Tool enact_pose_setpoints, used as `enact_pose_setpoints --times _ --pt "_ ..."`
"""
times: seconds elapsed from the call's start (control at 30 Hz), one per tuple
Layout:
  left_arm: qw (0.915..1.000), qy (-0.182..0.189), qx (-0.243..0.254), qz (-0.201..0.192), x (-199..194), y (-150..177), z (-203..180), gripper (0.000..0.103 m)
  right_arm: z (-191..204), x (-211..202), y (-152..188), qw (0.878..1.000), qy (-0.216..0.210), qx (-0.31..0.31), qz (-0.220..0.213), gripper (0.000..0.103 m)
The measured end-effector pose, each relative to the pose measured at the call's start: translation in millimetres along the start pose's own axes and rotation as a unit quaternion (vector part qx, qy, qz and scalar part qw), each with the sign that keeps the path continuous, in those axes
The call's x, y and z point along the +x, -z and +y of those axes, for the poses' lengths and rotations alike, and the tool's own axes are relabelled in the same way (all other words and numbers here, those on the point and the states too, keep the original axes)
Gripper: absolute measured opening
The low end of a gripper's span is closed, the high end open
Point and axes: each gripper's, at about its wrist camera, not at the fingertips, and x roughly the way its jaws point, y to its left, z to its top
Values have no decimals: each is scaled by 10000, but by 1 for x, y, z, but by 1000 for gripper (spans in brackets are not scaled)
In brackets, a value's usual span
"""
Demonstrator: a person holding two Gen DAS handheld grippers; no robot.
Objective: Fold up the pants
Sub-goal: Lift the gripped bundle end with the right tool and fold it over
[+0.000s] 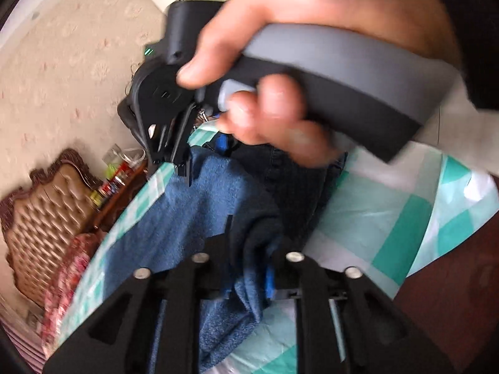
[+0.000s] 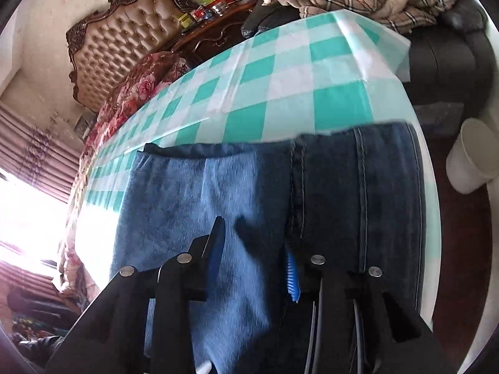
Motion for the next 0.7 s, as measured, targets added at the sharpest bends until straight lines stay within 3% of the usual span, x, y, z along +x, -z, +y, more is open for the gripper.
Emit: enact_pose_setpoints --times 0.07,0.17,0.27,0.4,0.5,0.7 --pt "9997 -214 73 -80 -7 -3 5 12 1 -4 -6 10000 35 -30 58 10" --pt "9984 -418 87 -358 -16 -25 17 12 14 -38 -9 9981 -46 -537 -295 9" --pt "9974 -403 131 -581 -12 -46 17 12 7 -70 -17 9966 -12 -556 -602 9" --pt "9980 -100 278 -551 15 -58 4 12 -31 -67 -14 9978 198 -337 -538 9" --pt "9989 139 319 -329 41 -59 -4 12 -60 -52 -12 9992 86 -87 -378 9" --pt "9984 94 123 -538 39 -75 14 12 -41 -73 -17 9959 157 -554 -699 9"
